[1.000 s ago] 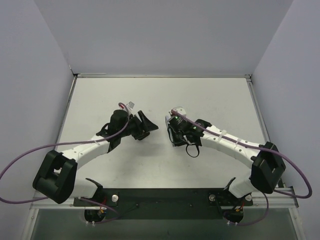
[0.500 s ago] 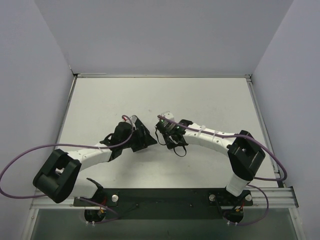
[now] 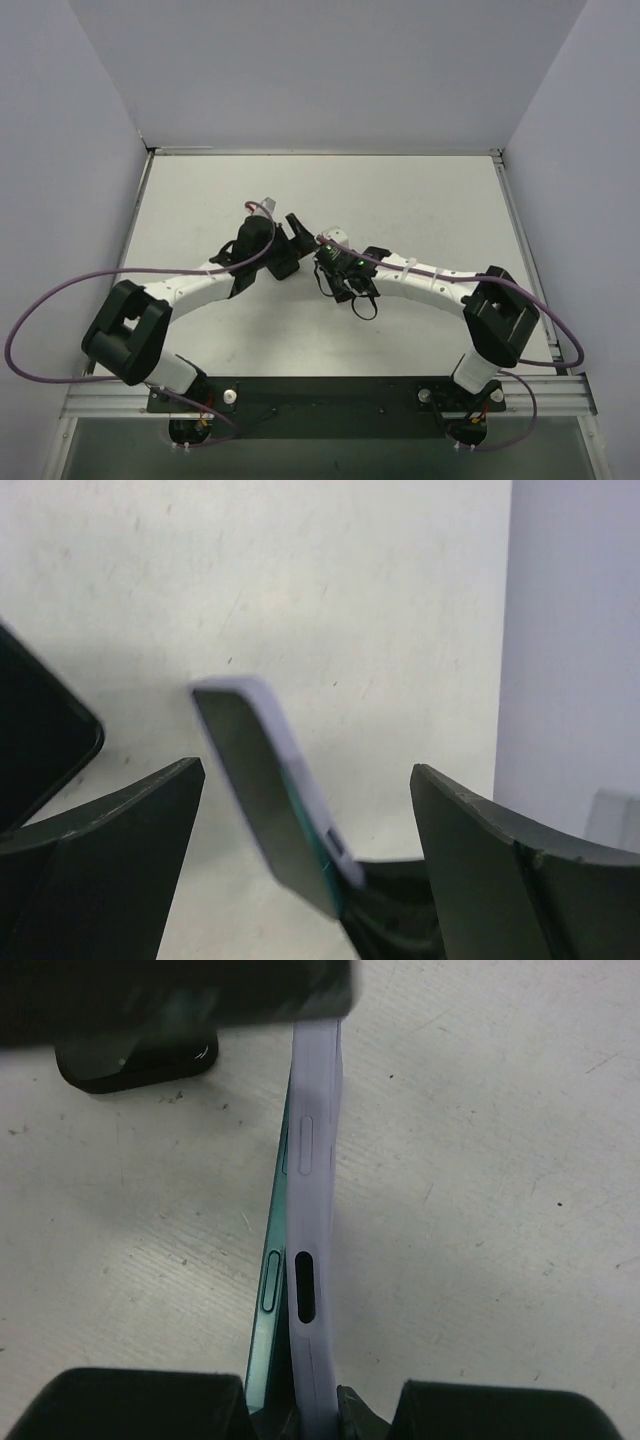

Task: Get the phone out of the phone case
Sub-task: Remove the phone case from the phone.

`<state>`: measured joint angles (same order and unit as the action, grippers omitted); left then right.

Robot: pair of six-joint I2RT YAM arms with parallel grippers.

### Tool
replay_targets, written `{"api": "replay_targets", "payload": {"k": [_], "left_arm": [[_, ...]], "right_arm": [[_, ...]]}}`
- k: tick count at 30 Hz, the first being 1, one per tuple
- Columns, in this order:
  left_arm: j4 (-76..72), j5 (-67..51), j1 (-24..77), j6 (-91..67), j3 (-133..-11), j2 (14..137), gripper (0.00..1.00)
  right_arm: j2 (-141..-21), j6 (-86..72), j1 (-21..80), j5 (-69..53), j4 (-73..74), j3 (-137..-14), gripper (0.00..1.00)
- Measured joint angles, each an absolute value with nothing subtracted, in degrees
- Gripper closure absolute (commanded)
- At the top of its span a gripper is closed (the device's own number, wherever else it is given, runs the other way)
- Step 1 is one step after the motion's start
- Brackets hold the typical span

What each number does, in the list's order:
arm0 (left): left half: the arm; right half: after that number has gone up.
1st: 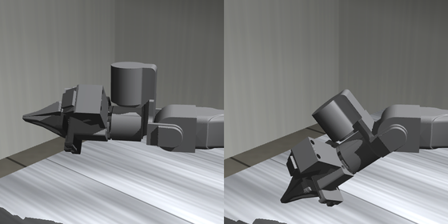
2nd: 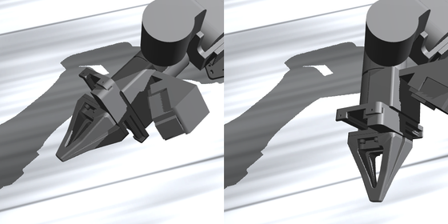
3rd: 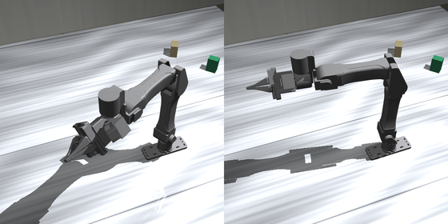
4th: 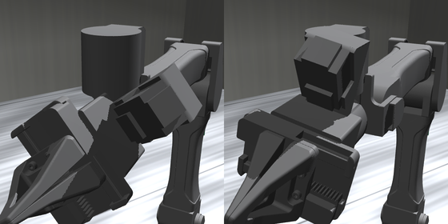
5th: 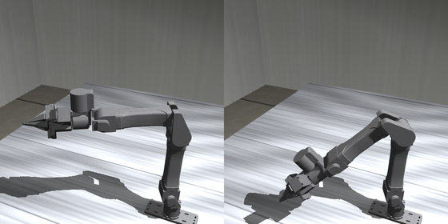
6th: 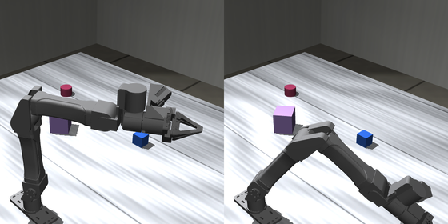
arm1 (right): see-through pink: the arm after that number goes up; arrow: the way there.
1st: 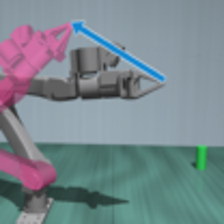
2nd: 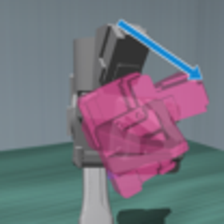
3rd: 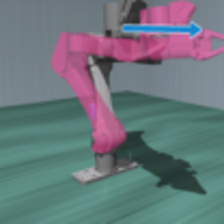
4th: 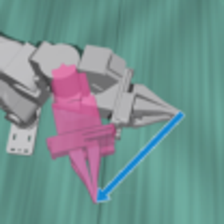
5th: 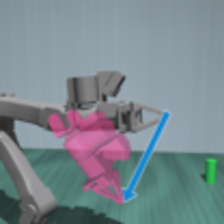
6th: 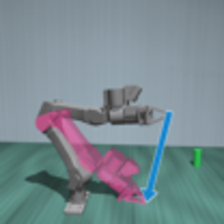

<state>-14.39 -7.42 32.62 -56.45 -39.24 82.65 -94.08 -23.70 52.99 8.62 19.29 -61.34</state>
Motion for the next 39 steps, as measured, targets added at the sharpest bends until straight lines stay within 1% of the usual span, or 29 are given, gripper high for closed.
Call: {"api": "replay_targets", "payload": {"k": [4,7,11,16,22,26,27,30,32,34,37,39], "left_arm": [[-13.4,-7.7,31.4,-56.7,-47.8,88.7,0.03],[-12.1,-8.6,30.9,-56.8,-50.8,92.7,0.03],[-6.0,-10.9,30.8,-56.2,-55.7,98.2,0.04],[-0.5,-11.8,31.0,-55.7,-56.1,99.1,0.05],[1.7,-12.5,31.0,-55.4,-54.8,98.5,0.11],[2.4,-13.3,31.2,-54.9,-55.2,98.9,0.17],[2.4,-13.6,31.5,-54.8,-55.5,99.5,0.23],[2.8,-14.3,32.1,-54.3,-56.7,101.7,0.29],[2.9,-14.8,32.4,-54.0,-57.1,103.0,0.31],[3.0,-15.5,32.6,-53.9,-57.1,104.1,0.35],[2.8,-16.4,32.6,-53.8,-57.1,104.4,0.36],[2.7,-16.8,32.6,-53.8,-57.1,104.5,0.36]], "right_arm": [[-93.7,-23.2,54.2,8.9,19.2,-61.1,1.0],[-93.7,-22.6,55.1,9.6,19.2,-61.1,1.0],[-93.7,-22.2,56.7,11.1,19.3,-61.1,1.0],[-93.7,-22.0,57.6,12.7,19.5,-61.5,1.0],[-93.8,-22.0,57.8,13.8,19.5,-62.0,1.0],[-94.5,-21.7,57.9,14.3,19.5,-62.5,1.0],[-94.8,-21.7,58.1,14.5,19.5,-62.7,1.0],[-95.8,-21.6,58.6,15.0,19.5,-63.2,1.0],[-96.4,-21.6,58.7,15.4,19.5,-63.3,1.0],[-96.6,-21.6,59.0,16.0,19.5,-63.3,0.94],[-96.6,-21.6,59.0,16.6,19.2,-63.4,0.87],[-96.7,-21.6,59.0,16.9,19.0,-63.4,0.85]]}}
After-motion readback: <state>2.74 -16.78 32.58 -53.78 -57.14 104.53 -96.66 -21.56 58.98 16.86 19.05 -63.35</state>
